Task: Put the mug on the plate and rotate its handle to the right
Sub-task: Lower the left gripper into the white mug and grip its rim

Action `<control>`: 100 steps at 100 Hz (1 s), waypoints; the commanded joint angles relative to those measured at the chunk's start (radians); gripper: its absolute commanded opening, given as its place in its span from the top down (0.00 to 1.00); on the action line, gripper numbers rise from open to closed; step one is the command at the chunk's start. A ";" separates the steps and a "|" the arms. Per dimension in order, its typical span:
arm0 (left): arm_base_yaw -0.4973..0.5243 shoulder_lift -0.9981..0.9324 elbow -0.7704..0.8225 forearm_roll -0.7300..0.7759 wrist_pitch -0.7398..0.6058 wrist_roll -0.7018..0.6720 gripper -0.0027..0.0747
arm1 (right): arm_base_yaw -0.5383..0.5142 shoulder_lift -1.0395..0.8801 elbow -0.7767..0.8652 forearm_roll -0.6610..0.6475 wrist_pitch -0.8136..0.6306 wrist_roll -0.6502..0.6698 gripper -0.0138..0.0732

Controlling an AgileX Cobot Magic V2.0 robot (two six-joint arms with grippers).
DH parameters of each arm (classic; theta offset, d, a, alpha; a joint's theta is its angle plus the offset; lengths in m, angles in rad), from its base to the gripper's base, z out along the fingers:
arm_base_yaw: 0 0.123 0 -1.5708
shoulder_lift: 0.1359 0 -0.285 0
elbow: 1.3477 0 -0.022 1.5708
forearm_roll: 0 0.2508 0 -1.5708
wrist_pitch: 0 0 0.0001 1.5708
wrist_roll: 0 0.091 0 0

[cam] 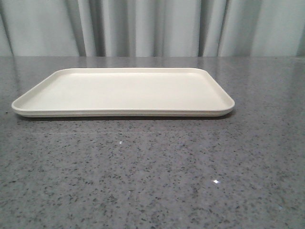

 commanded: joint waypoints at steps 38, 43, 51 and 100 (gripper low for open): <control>0.004 -0.001 0.113 0.084 -0.014 0.001 0.44 | 0.000 0.020 -0.032 -0.001 -0.064 -0.007 0.52; 0.004 -0.001 0.135 0.084 -0.014 0.001 0.44 | 0.000 0.020 -0.032 -0.001 -0.062 -0.007 0.52; 0.004 -0.001 0.164 0.089 -0.014 0.001 0.44 | 0.000 0.020 -0.032 -0.001 -0.061 -0.007 0.52; 0.004 -0.001 0.370 0.145 -0.014 0.001 0.44 | 0.000 0.020 -0.022 -0.001 -0.047 -0.007 0.52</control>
